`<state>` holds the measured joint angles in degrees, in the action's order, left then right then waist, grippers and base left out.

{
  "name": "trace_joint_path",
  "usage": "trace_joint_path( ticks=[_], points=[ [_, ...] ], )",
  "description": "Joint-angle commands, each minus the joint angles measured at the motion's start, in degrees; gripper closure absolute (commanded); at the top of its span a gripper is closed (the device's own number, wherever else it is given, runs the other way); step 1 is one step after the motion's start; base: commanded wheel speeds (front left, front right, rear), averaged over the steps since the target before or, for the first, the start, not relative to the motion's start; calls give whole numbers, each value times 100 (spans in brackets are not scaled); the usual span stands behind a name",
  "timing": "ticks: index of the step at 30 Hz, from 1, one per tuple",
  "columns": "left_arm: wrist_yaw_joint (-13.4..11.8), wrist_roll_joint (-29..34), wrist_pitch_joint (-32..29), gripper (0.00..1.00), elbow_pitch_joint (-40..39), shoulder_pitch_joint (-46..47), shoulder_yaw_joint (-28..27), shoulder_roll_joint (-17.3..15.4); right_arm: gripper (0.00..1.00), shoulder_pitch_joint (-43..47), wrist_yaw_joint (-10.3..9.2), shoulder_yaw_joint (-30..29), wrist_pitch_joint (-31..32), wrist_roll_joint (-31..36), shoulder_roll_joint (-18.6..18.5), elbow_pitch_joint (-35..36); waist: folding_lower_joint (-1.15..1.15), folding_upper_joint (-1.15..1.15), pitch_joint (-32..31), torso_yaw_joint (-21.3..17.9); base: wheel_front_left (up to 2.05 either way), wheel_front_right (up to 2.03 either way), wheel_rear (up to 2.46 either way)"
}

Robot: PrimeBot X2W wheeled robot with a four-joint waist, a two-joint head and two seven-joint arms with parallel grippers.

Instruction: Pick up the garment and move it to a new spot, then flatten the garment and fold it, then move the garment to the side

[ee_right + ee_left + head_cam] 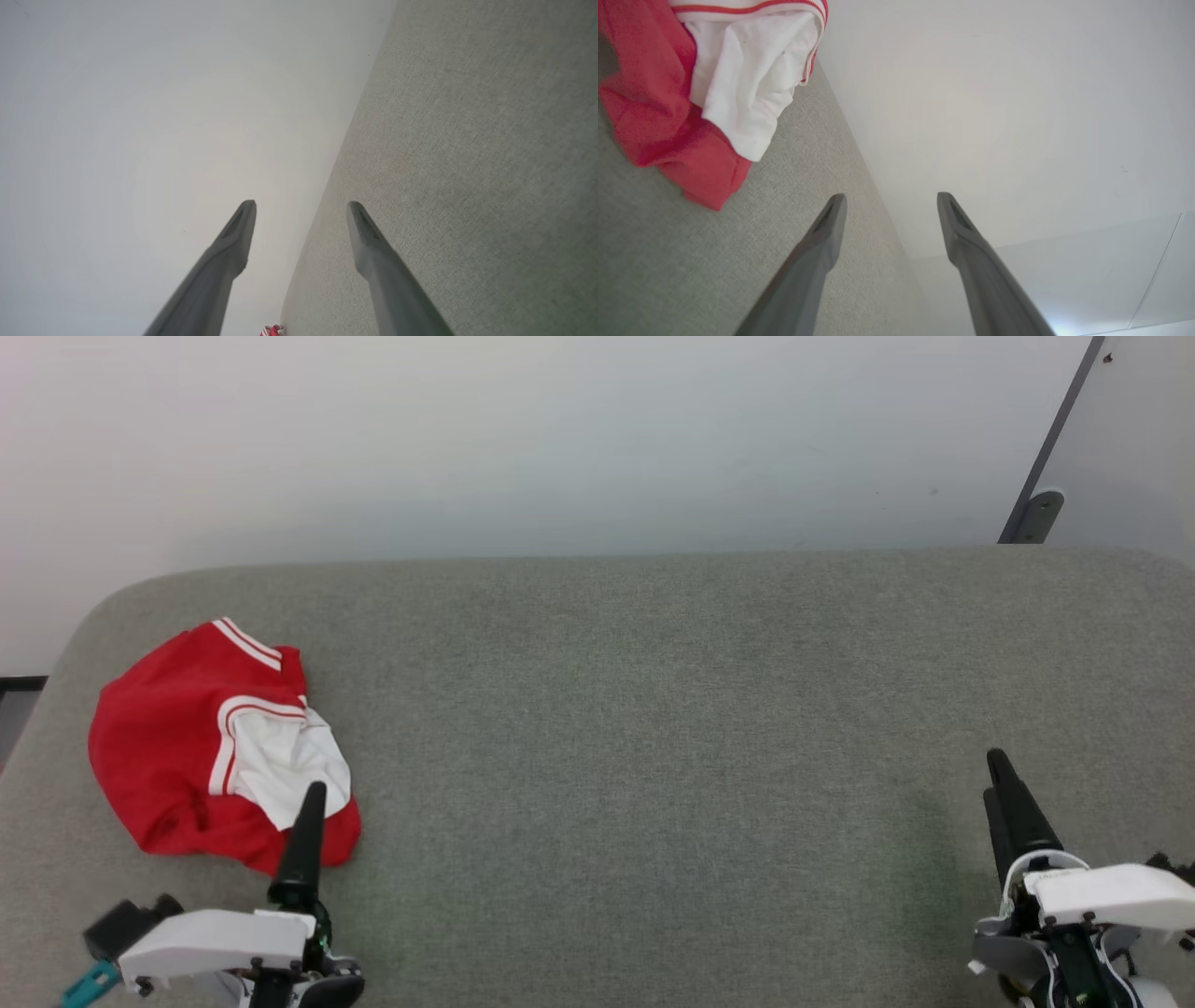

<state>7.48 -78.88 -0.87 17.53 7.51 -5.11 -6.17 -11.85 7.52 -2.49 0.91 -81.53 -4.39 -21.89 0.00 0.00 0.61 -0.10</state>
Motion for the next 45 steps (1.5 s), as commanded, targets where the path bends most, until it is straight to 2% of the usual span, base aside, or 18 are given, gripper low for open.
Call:
trace_joint_path(
  ticks=[1,14,22,35,45],
  points=[
    [-8,219,52,0,-101,200,-37,-69,0,-235,0,31,-54,202,-52,62,0,0,7,0,0,0,0],
    [-34,2143,343,0,-328,268,-122,-149,0,-478,-1,117,-347,2216,-49,185,0,0,76,-5,0,0,0],
    [-20,3064,506,0,-425,271,-29,-239,0,-598,-1,286,-509,3347,-114,171,0,0,104,0,0,0,0],
    [-130,4284,739,0,-538,250,202,-390,0,-801,-2,298,-741,4977,-123,58,0,0,135,-13,0,0,0],
    [-193,4872,885,0,-431,318,321,-506,0,-931,-3,262,-887,5786,-62,-30,0,0,167,-28,0,0,0]
  ],
)
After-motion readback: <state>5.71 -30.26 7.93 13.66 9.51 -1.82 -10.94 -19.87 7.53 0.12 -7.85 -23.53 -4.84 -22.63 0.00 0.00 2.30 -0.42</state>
